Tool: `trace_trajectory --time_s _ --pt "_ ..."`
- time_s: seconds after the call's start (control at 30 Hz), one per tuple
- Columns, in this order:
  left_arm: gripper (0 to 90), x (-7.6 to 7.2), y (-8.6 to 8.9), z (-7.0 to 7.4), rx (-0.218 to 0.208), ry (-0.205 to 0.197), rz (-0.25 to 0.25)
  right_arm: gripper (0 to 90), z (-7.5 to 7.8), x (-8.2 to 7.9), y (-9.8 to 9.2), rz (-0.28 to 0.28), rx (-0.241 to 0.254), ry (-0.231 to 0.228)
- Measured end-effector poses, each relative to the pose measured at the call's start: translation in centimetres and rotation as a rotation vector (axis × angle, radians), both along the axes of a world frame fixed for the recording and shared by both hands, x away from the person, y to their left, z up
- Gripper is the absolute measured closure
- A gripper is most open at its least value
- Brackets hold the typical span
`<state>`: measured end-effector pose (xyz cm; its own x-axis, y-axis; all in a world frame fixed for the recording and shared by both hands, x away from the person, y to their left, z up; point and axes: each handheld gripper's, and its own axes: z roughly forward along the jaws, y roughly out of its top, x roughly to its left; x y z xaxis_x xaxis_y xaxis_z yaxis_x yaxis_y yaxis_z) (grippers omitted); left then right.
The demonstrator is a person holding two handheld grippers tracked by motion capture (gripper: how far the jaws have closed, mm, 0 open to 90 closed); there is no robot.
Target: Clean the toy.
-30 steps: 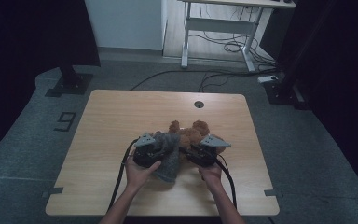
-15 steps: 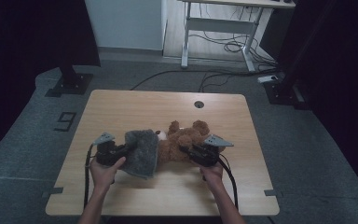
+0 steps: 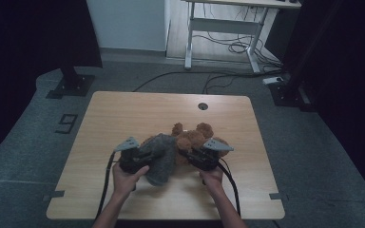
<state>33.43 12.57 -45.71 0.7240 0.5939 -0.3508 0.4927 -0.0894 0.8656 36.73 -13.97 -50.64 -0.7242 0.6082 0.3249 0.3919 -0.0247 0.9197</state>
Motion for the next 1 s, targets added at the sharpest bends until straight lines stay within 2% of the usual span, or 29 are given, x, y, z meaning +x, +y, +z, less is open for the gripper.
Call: trace_trajectory --time_s 0.1,0.2,0.23,0.33,0.43,0.57,0.63,0.77,0.87,1.0 --pt "82.1 0.9 -2.2 -0.9 0.067 -0.014 0.009 67.8 0.0 -0.2 -0.3 -0.01 -0.008 -0.005" --pt "82.2 1.7 -2.3 -2.1 0.103 0.005 0.035 67.8 0.0 -0.4 -0.4 -0.017 -0.026 -0.014" --pt "82.3 2.0 -1.8 -2.5 0.1 0.018 0.05 67.8 0.0 -0.4 -0.5 -0.017 -0.025 -0.011" --pt "82.5 2.4 -0.4 -2.9 0.072 0.047 0.05 67.8 -0.2 -0.4 -0.4 -0.015 -0.019 -0.009" --pt "82.6 1.5 0.8 -2.7 0.096 0.032 0.065 67.6 -0.2 -0.6 -0.4 -0.013 -0.028 -0.013" --pt "82.5 0.7 2.9 -2.5 0.089 0.032 0.11 67.4 -0.3 -0.6 -0.6 -0.014 -0.033 -0.017" --pt "82.5 0.6 4.3 -2.7 0.075 0.048 0.136 67.4 -0.3 -0.6 -0.6 -0.016 -0.029 -0.015" --pt "81.8 0.8 5.6 -3.0 0.064 0.091 0.142 67.3 -0.3 -0.6 -0.6 -0.014 -0.034 -0.019" --pt "82.3 0.8 6.4 -2.9 0.087 0.09 0.164 67.3 -0.3 -0.6 -0.7 -0.012 -0.034 -0.021" --pt "83.5 1.3 8.1 -3.4 0.123 0.104 0.228 67.2 -0.3 -0.5 -0.7 -0.011 -0.032 -0.023"
